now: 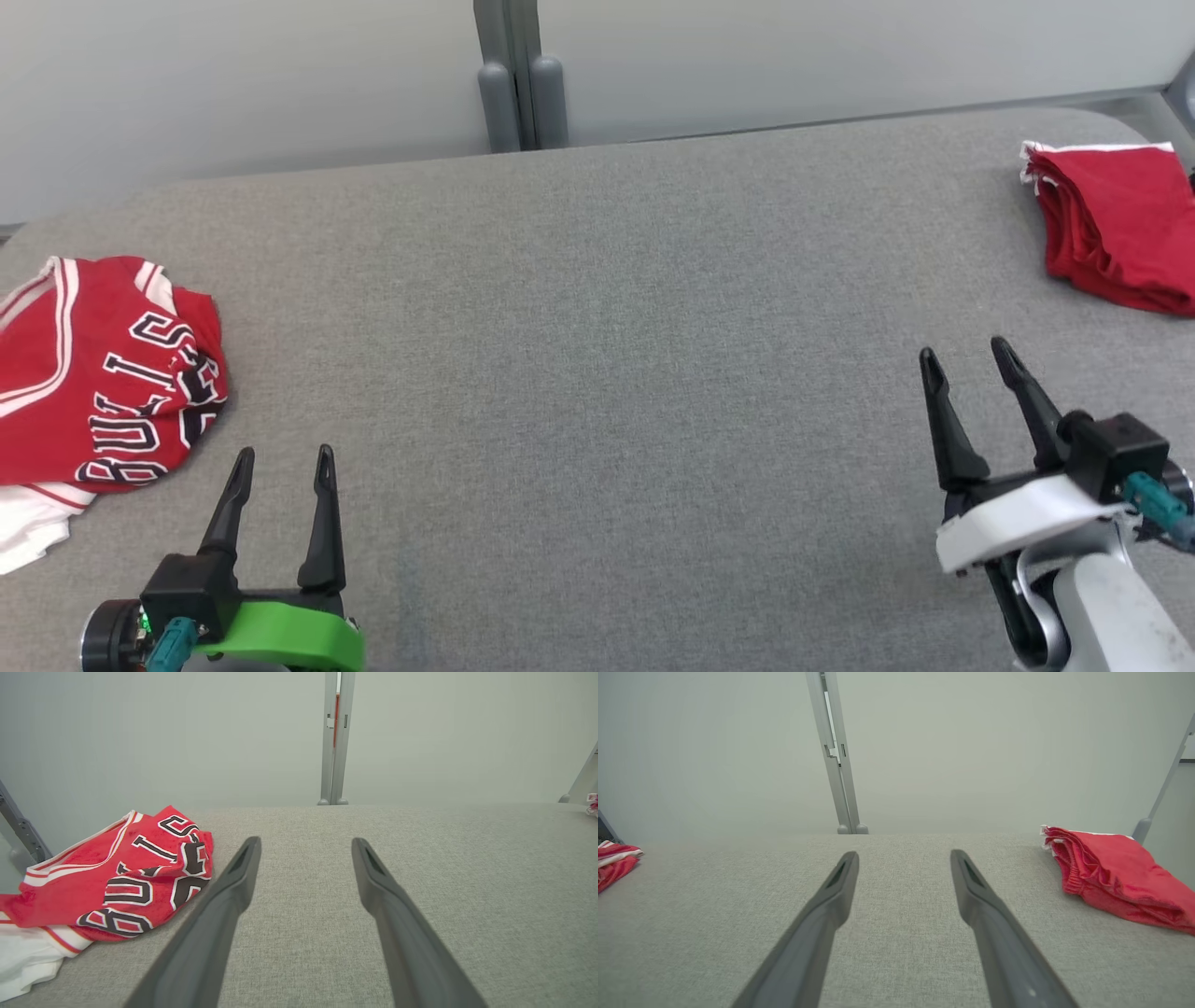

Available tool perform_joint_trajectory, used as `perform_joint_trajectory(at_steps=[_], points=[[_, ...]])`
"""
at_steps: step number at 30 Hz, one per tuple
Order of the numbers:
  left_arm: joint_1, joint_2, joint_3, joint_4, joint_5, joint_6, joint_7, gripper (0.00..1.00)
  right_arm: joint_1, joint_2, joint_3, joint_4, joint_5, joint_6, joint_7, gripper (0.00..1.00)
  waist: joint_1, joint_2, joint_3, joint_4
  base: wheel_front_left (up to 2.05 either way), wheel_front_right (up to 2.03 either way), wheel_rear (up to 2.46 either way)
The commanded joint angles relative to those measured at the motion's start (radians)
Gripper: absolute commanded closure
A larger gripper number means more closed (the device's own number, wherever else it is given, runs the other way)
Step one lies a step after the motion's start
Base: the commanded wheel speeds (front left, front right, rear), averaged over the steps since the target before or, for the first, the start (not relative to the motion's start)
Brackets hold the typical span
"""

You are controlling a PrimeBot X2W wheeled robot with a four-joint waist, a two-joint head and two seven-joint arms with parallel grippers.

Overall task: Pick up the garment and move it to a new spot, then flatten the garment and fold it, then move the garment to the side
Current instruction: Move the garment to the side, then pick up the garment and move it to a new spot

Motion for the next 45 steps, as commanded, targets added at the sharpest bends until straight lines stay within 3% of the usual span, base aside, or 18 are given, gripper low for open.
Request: perform_joint_trajectory(at_steps=[1,10,33,45], points=[[0.017,0.001,0.002,0.004,0.000,-0.002,0.000,0.00,0.033,0.010,-0.014,-0.015,-0.012,-0.002,-0.003,0.00,0.0001,0.0000,-0.044,0.020,0.00,0.00,0.00],[0.054,-0.002,0.006,0.027,-0.007,-0.005,0.000,0.00,0.178,0.071,-0.064,-0.073,-0.038,-0.002,-0.003,0.00,0.0001,0.0000,-0.096,0.025,0.00,0.00,0.00],[0.051,0.006,0.014,0.044,0.004,-0.007,0.000,0.00,0.224,0.110,-0.071,-0.077,-0.038,-0.002,-0.003,0.00,0.0001,0.0000,-0.119,0.052,0.00,0.00,0.00],[0.042,0.018,0.038,0.052,0.009,-0.008,0.000,0.00,0.234,0.125,-0.060,-0.066,-0.027,-0.002,-0.003,0.00,0.0001,0.0000,-0.123,0.169,0.00,0.00,0.00]])
